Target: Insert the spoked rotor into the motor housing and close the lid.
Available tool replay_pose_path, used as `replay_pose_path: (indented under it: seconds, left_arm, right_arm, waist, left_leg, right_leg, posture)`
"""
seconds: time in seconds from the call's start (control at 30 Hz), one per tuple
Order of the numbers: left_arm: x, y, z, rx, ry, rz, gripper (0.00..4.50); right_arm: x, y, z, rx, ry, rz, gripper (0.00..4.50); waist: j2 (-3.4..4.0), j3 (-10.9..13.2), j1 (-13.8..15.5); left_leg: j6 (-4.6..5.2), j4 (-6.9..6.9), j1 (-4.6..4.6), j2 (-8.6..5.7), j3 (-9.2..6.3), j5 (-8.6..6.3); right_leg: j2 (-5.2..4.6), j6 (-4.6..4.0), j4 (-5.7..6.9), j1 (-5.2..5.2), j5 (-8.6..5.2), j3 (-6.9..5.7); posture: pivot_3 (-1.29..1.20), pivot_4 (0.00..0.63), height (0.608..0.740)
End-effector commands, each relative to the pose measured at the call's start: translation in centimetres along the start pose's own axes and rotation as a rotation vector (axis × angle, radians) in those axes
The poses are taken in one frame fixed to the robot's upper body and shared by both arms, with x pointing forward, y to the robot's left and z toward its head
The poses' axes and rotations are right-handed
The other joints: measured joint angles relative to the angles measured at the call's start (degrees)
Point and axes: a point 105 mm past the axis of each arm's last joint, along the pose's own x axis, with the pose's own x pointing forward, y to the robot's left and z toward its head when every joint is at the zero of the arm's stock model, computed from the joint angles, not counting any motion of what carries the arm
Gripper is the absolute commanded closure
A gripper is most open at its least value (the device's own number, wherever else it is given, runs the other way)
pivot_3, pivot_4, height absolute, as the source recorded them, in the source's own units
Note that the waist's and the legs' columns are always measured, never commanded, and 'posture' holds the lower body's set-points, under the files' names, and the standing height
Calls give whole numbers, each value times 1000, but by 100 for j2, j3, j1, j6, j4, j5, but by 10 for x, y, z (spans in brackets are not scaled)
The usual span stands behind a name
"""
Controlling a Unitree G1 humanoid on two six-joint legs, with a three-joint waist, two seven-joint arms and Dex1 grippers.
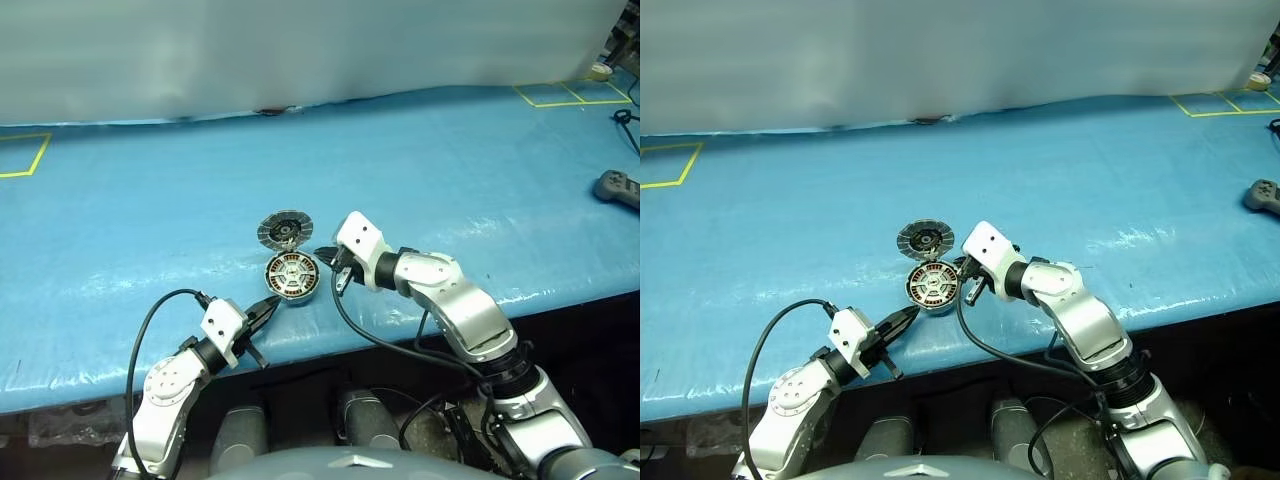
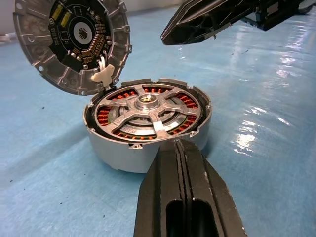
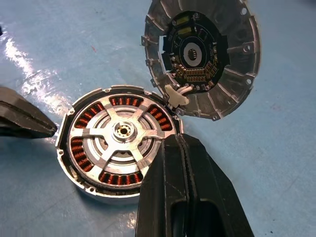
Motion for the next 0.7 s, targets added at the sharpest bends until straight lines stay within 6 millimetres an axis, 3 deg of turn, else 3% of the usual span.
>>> replay_pose_path:
  seconds: [0.03, 0.23, 0.4, 0.6, 0.7]
  left_arm:
    - [-3, 3, 21, 31, -104, 31, 4484]
    - [-6, 3, 22, 20, -114, 54, 4484]
    - [-7, 6, 24, 25, -117, 52, 4484]
    - [-6, 6, 20, 26, -92, 28, 4484]
    - [-4, 6, 19, 21, -89, 21, 4500]
  right_arm:
    - [-4, 4, 11, -175, 2, 78, 4500]
    - [-5, -1, 10, -225, 3, 87, 4500]
    - [-7, 23, 9, -241, -79, 166, 4500]
    - [-12, 34, -6, -312, 6, 246, 4500]
    - [-14, 33, -6, -366, 36, 272, 3669]
  waist:
    - [0, 0, 4]
    - [-1, 0, 14]
    - [-2, -1, 21]
    - [-2, -1, 18]
    - [-1, -1, 19]
  left_leg:
    - [0, 3, -9, 0, 0, 0]
    - [1, 14, -26, -1, -1, 0]
    - [1, 29, -28, -1, -4, -1]
    - [2, 44, -28, -2, 0, 0]
    - [2, 45, -26, -1, -1, 0]
  right_leg:
    - [0, 1, 1, -8, 1, -1]
    - [1, 7, 1, -19, 5, -1]
    - [1, 10, 5, -13, 7, -1]
    - [-1, 16, 8, -12, 12, 1]
    - [2, 16, 12, -12, 13, 1]
  posture:
    - [0, 150, 740]
    - [0, 150, 740]
    - [0, 150, 740]
    - [0, 150, 740]
    - [0, 150, 740]
